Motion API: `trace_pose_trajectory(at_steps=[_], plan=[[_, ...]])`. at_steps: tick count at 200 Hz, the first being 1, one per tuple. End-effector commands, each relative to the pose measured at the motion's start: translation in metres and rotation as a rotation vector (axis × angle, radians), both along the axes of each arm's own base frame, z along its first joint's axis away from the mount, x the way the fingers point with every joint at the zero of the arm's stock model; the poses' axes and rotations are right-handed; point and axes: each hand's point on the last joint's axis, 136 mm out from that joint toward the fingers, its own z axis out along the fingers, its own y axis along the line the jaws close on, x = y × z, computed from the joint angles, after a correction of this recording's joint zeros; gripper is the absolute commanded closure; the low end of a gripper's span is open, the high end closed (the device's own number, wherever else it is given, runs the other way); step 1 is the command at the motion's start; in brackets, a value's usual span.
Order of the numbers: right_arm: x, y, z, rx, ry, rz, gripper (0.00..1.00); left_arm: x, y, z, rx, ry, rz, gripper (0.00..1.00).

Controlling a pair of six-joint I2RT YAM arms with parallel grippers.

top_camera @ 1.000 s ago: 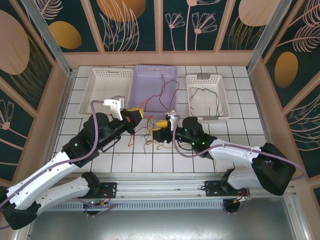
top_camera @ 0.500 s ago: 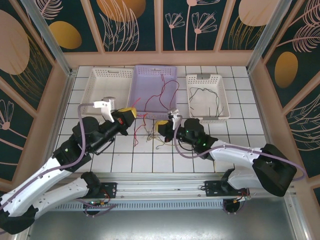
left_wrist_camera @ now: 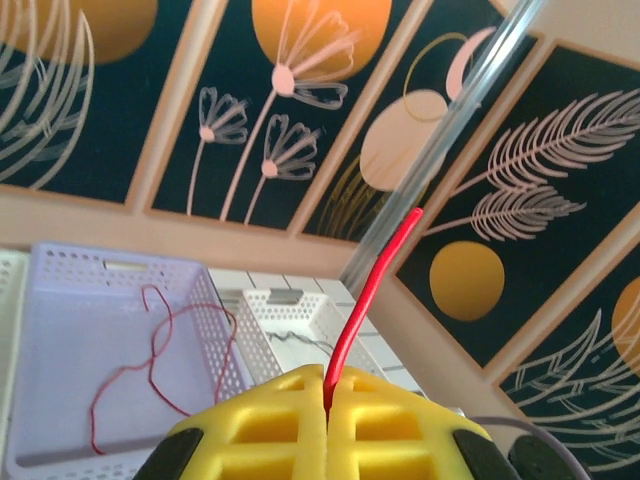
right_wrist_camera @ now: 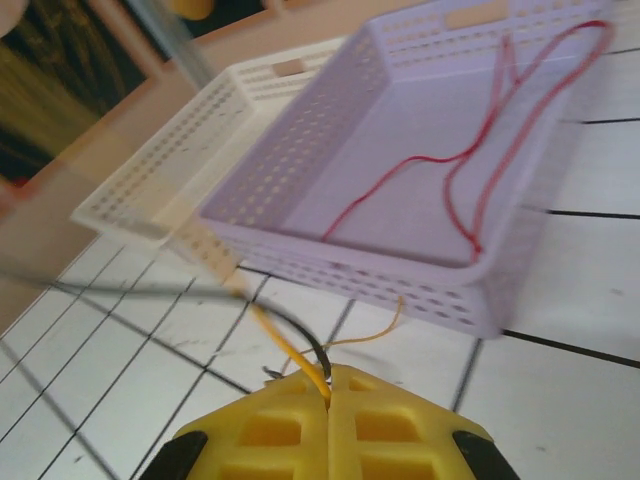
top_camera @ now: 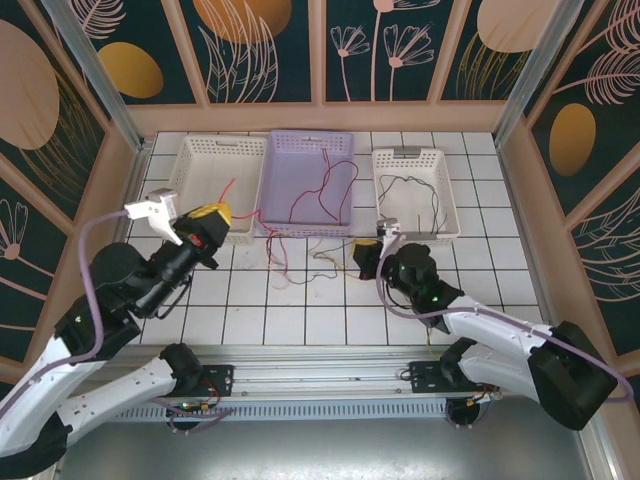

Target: Untangle the cables

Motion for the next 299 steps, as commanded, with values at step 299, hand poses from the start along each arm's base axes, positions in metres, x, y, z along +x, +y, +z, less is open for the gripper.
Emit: trace_pose_trajectory(at_steps=[299], plan=[[0.002,-0.068,-0.028,0.075,0.097,-0.227,1.00,0.000,0.057,0.091,0.156,-0.232,0.277,1.00]])
